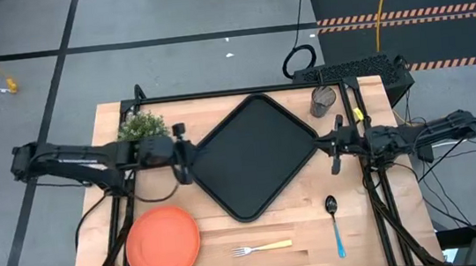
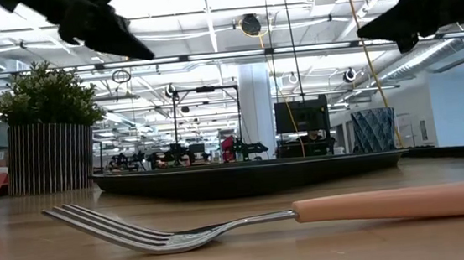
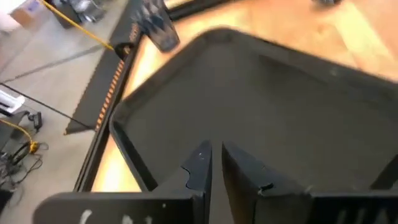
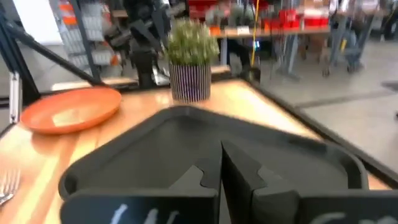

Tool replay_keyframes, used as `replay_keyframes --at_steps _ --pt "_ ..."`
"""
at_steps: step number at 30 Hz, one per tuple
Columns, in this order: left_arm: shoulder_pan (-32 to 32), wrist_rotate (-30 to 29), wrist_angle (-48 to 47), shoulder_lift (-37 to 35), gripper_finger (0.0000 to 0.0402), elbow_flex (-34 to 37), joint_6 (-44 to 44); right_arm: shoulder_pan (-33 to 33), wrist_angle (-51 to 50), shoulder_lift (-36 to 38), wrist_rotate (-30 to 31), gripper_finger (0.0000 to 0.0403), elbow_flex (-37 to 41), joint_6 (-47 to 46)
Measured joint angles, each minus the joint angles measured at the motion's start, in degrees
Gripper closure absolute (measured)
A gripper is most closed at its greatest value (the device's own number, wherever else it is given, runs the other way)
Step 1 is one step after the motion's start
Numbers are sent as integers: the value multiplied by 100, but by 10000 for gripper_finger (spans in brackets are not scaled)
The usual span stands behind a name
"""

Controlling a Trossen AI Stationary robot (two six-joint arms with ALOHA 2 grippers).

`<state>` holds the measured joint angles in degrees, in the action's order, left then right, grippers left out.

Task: Pick and place plate/cup/fork/spoon on tray
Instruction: Put the orange plate on the black serving tray

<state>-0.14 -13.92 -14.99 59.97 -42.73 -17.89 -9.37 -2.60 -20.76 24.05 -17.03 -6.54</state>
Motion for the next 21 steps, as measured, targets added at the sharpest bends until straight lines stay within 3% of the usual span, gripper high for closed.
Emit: replay_keyframes --at_steps 6,12,21 --pt "-201 -545 -1212 698 360 -1157 -264 0 -1028 -747 -6 403 -590 -294" --pt "-670 -563 -2143 956 360 -2034 -300 0 -1241 -1249 -8 403 -1061 -286" --pt "-1494 -445 -3703 1737 360 -2273 -87 0 -1277 -1320 -26 403 -1166 -315"
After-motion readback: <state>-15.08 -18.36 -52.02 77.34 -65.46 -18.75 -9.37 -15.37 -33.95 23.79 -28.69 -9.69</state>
